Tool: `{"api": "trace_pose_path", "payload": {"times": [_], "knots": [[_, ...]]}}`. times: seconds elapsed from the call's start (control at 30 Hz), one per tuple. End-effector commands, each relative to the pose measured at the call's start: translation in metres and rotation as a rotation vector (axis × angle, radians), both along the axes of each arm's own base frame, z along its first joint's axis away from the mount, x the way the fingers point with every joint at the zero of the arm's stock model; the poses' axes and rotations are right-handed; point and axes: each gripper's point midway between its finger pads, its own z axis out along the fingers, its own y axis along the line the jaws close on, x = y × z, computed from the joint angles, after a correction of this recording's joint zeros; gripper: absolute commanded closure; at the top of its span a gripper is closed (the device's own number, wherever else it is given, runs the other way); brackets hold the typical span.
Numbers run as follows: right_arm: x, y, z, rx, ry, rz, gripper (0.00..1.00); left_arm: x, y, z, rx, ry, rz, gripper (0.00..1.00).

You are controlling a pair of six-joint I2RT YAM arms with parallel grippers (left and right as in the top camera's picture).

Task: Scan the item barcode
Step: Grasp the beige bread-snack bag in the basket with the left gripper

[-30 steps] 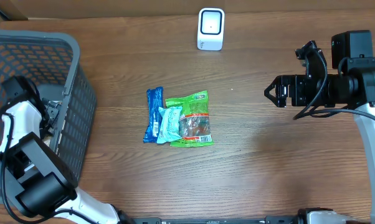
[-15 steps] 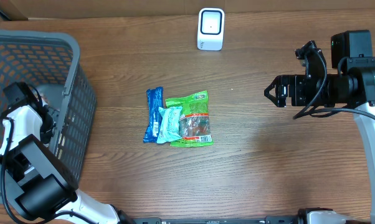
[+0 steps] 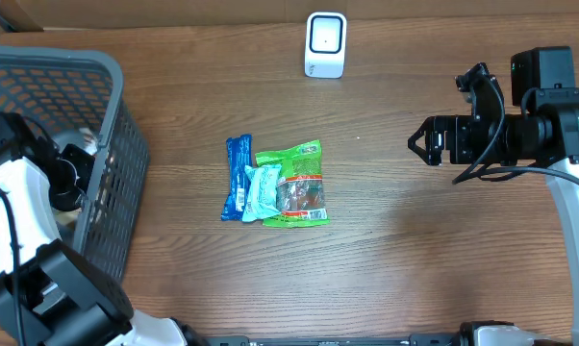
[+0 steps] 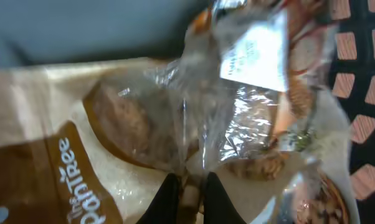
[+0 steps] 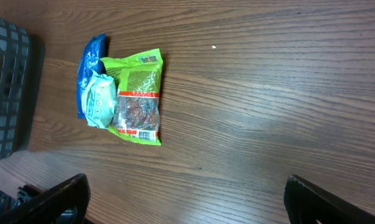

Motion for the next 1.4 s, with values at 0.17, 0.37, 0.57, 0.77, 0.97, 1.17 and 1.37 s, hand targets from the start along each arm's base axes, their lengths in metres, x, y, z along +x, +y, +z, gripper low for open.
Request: {"api": "trace_pose_path", "payload": {"times": [0.17, 0.37, 0.57, 0.77, 0.97, 1.17, 1.37], "knots": [[0.001, 0.001, 0.000, 0.001, -0.004, 0.003, 0.00, 0.000, -0.001, 0.024, 0.038, -0.033, -0.011, 0.96], [0.001, 0.001, 0.000, 0.001, -0.004, 0.004, 0.00, -0.004, 0.017, 0.045, 0.171, -0.057, 0.020, 0.21], [0.001, 0.001, 0.000, 0.001, -0.002, 0.004, 0.00, 0.000, 0.023, -0.003, 0.131, 0.037, 0.015, 0.00], [0.001, 0.001, 0.000, 0.001, -0.003, 0.004, 0.00, -0.001, 0.013, -0.080, -0.011, 0.177, -0.032, 0.00], [0.001, 0.001, 0.000, 0.001, -0.003, 0.003, 0.00, -0.004, 0.003, -0.122, -0.101, 0.236, -0.057, 0.36], [0.002, 0.001, 0.001, 0.002, -0.008, 0.003, 0.00, 0.007, -0.001, -0.103, -0.140, 0.191, -0.062, 0.96], [0.003, 0.001, 0.001, 0.002, -0.011, 0.003, 0.00, 0.044, 0.014, 0.013, -0.083, 0.062, -0.116, 0.96]]}}
